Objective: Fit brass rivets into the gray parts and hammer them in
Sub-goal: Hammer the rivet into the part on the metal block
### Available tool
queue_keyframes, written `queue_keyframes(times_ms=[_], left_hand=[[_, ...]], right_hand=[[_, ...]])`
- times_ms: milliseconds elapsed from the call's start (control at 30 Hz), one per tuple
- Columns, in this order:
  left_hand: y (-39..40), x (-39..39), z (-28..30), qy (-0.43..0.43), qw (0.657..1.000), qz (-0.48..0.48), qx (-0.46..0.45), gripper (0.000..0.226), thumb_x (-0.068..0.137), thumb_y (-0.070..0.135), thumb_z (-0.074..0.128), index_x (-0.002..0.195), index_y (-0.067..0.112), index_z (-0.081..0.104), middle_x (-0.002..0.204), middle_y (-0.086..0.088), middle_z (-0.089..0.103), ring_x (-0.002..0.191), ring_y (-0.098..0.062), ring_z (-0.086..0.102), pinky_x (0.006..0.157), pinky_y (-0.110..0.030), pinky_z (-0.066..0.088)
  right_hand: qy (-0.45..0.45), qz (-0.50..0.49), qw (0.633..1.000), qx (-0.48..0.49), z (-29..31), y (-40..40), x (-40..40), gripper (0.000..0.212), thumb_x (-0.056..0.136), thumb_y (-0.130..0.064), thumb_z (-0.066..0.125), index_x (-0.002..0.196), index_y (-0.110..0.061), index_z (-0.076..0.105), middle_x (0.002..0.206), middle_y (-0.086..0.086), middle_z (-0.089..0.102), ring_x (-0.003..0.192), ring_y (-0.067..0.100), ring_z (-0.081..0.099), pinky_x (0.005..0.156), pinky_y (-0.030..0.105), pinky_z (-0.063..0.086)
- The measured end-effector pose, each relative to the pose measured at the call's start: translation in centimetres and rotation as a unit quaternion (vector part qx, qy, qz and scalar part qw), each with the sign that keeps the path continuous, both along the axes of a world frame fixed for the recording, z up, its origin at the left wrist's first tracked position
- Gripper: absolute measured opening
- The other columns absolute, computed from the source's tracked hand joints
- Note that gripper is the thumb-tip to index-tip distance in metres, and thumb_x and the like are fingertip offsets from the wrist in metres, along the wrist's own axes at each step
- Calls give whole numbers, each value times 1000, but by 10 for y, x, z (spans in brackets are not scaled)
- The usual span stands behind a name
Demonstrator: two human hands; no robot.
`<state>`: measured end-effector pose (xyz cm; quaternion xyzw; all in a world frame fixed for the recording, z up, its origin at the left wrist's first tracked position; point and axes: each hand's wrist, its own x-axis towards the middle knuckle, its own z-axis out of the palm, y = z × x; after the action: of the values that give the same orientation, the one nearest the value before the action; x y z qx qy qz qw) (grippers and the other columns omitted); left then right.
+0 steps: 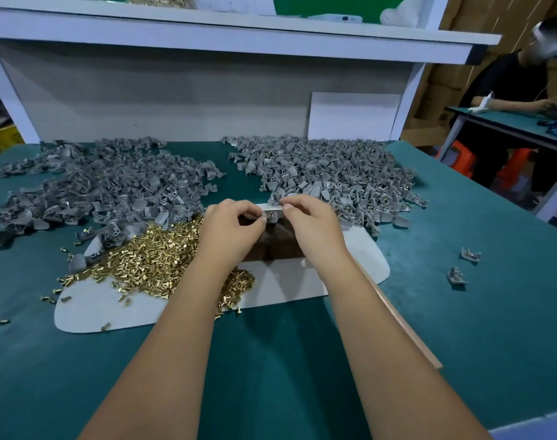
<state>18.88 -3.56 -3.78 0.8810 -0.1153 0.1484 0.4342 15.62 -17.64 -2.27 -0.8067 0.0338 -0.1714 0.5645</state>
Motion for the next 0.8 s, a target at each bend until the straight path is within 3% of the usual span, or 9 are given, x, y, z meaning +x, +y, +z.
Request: queue_keyframes(times_ms=[67, 167, 300, 433, 533, 600, 667, 733, 800], left_hand=[[-2, 0, -2, -14, 999, 18, 23, 5, 88, 28, 68, 89, 28, 73, 93, 2, 62, 106, -28, 53, 95, -39, 43], [-3, -2, -3, -24, 999, 34, 30, 11, 90, 30, 67, 96, 26, 75, 94, 5, 59, 107, -25, 50, 89, -34, 40], [-2, -3, 3, -13, 998, 35, 53, 14, 90, 34, 67, 99, 27, 76, 96, 7, 59, 109, -24, 49, 92, -36, 42], [0, -7, 4, 16, 999, 31, 20, 11, 91, 27, 68, 97, 22, 75, 104, 1, 62, 112, -26, 52, 100, -42, 43], [-2, -13, 0, 17, 998, 36, -39, 7, 88, 25, 72, 92, 21, 76, 102, 2, 64, 103, -19, 57, 93, -31, 45], [-2, -15, -1, 31, 995, 46, -83, 7, 85, 24, 75, 79, 28, 73, 93, 9, 65, 91, -10, 58, 79, -21, 43], [-2, -14, -2, 36, 993, 50, -104, 19, 83, 24, 77, 70, 35, 69, 84, 19, 62, 81, 0, 55, 69, -13, 38], [-2, -14, -3, 28, 993, 49, -108, 18, 83, 23, 75, 72, 35, 68, 83, 21, 60, 80, 3, 54, 68, -9, 36], [-3, -14, -7, 10, 994, 45, -104, 14, 85, 21, 72, 76, 31, 68, 85, 18, 60, 82, -2, 54, 70, -13, 37]], right_hand=[[31, -87, 991, -91, -2, -14, -16, 18, 92, -25, 51, 101, -26, 67, 104, -8, 62, 94, 9, 58, 79, 30, 48], [165, -234, 902, -323, -6, -40, -43, 32, 94, -42, 49, 106, -16, 64, 114, 10, 55, 104, 30, 50, 78, 36, 42], [251, -203, 849, -417, -6, -39, -60, 32, 92, -35, 52, 112, -11, 59, 122, 13, 50, 114, 31, 44, 78, 36, 38], [230, -208, 858, -410, -4, -29, -61, 33, 93, -24, 52, 121, -6, 52, 123, 14, 51, 114, 31, 50, 82, 36, 45], [216, -219, 871, -382, -2, -32, -60, 30, 94, -22, 52, 116, -4, 45, 116, 15, 58, 106, 33, 58, 73, 36, 45], [187, -236, 883, -361, 4, -36, -60, 23, 93, -18, 53, 104, -10, 34, 100, 12, 63, 85, 32, 62, 60, 33, 39], [140, -249, 894, -345, 11, -40, -63, 23, 93, -16, 51, 98, -14, 28, 81, 6, 59, 59, 22, 51, 48, 29, 30], [83, -229, 911, -333, 16, -42, -67, 20, 94, -20, 50, 108, -19, 35, 73, -1, 53, 53, 18, 42, 45, 28, 26], [51, -184, 932, -307, 22, -39, -72, 32, 95, -27, 51, 125, -36, 43, 81, -6, 58, 63, 21, 49, 52, 30, 33]])
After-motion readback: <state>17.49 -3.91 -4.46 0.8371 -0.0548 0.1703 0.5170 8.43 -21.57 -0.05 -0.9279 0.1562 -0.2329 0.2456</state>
